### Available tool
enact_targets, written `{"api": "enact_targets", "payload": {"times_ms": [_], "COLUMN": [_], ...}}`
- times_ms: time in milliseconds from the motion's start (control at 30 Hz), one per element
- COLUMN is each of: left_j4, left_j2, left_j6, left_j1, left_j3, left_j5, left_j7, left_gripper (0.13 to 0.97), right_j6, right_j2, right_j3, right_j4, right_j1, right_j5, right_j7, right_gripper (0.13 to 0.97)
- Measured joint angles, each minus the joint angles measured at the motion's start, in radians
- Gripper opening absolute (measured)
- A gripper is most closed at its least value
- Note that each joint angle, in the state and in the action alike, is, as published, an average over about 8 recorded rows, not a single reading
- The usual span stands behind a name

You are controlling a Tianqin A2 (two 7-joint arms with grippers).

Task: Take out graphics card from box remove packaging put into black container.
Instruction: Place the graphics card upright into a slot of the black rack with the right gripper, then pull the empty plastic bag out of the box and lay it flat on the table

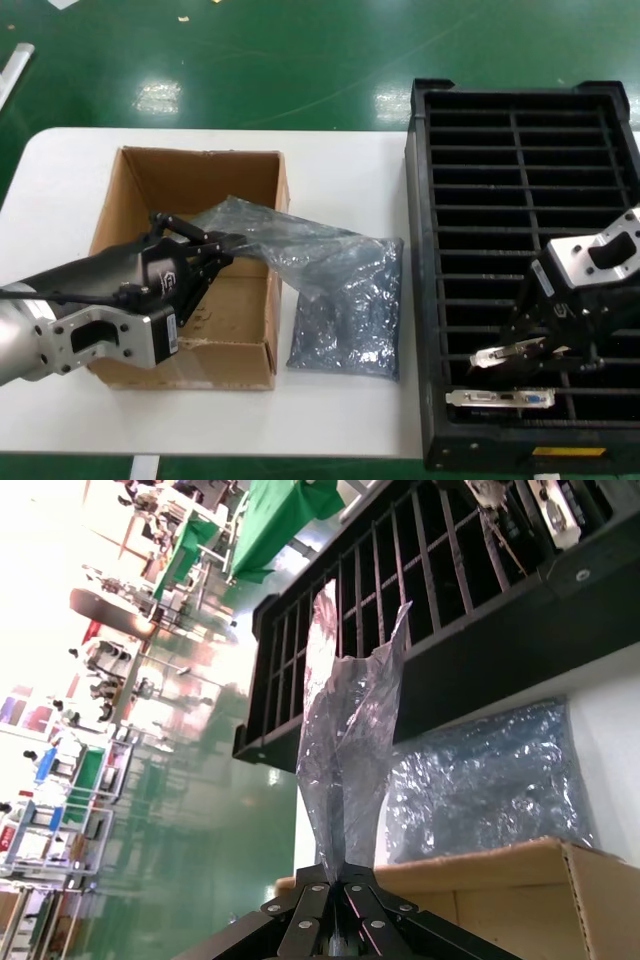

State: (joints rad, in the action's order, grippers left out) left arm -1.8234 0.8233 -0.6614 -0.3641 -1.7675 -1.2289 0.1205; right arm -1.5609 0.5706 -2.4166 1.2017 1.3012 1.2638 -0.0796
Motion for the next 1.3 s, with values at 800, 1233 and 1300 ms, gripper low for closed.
{"api": "enact_targets", "payload": {"times_ms": [800,1233,1300], "left_j4": [0.0,0.0,0.0], "left_j2": [0.0,0.0,0.0], "left_j6": [0.0,0.0,0.0], "left_j1": [0.0,0.0,0.0], "left_j3": [0.0,0.0,0.0], "left_j5": [0.0,0.0,0.0], "left_j7": [0.0,0.0,0.0], "left_gripper": [0.138,0.138,0.138], "right_j6": [-0.007,0.234,0.303], "right_j2": [0.035,0.1,0.108], "right_j3": [0.012,0.187,0.23], "right_j4": [0.057,0.125,0.133], "right_j1": [0.014,-0.095,-0.133], "right_j5": [0.047,0.045,0.047], "right_j7": [-0.029,-0.144,-0.165], "right_gripper": [0.369,0.653,0.679]}}
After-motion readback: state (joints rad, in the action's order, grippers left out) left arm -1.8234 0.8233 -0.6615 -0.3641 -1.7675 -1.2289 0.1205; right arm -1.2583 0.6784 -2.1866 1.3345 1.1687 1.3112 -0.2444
